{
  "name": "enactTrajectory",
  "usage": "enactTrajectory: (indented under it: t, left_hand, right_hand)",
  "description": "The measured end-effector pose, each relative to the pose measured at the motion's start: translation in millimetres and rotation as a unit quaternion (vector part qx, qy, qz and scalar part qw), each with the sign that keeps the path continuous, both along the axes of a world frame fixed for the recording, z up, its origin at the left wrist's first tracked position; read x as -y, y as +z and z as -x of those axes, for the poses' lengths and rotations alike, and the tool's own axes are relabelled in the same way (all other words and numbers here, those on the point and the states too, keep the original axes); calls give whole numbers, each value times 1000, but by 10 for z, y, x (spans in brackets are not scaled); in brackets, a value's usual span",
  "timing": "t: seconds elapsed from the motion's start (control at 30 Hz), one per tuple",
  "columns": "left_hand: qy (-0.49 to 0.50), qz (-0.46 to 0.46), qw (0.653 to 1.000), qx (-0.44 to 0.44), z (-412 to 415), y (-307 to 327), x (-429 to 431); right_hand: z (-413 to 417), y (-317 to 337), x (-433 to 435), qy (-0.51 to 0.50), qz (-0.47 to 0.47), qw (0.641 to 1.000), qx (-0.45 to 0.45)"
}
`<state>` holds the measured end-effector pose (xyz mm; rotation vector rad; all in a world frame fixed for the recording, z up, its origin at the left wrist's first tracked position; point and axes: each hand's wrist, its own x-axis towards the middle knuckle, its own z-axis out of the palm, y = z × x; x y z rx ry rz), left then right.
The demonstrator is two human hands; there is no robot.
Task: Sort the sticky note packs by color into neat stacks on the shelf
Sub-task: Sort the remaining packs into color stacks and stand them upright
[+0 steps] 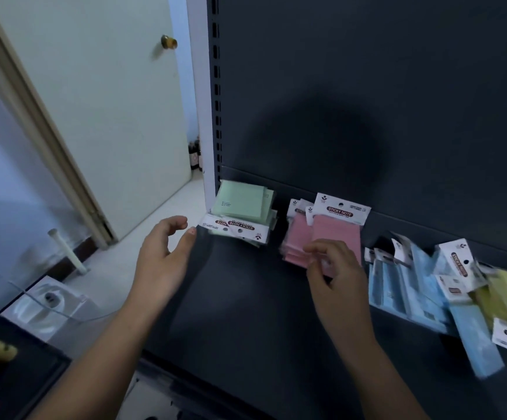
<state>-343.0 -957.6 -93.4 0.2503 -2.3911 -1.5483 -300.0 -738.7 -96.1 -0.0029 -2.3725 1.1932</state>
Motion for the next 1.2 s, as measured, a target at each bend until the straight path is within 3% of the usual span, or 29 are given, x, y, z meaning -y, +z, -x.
enactTrajectory:
  t: [0.37,0.6,0.77,1.0,1.2]
  left_hand:
    - [-155,25,986,54,809,74,86]
    - [-242,49,969,34,1060,-45,92]
    - [-251,53,967,-11,1112,-105,61]
    - [-218,13,973,-72,790,21,-38]
    - [-246,-88,964,-48,401,118,-201]
  right_hand:
    - [543,111,545,-62,-29,996,61]
    - [761,133,865,-104,-34,989,101]
    - [746,127,914,-86,76,984,138]
    - [600,165,844,-59,304,948,80]
    - [356,212,728,-2,335,940,59]
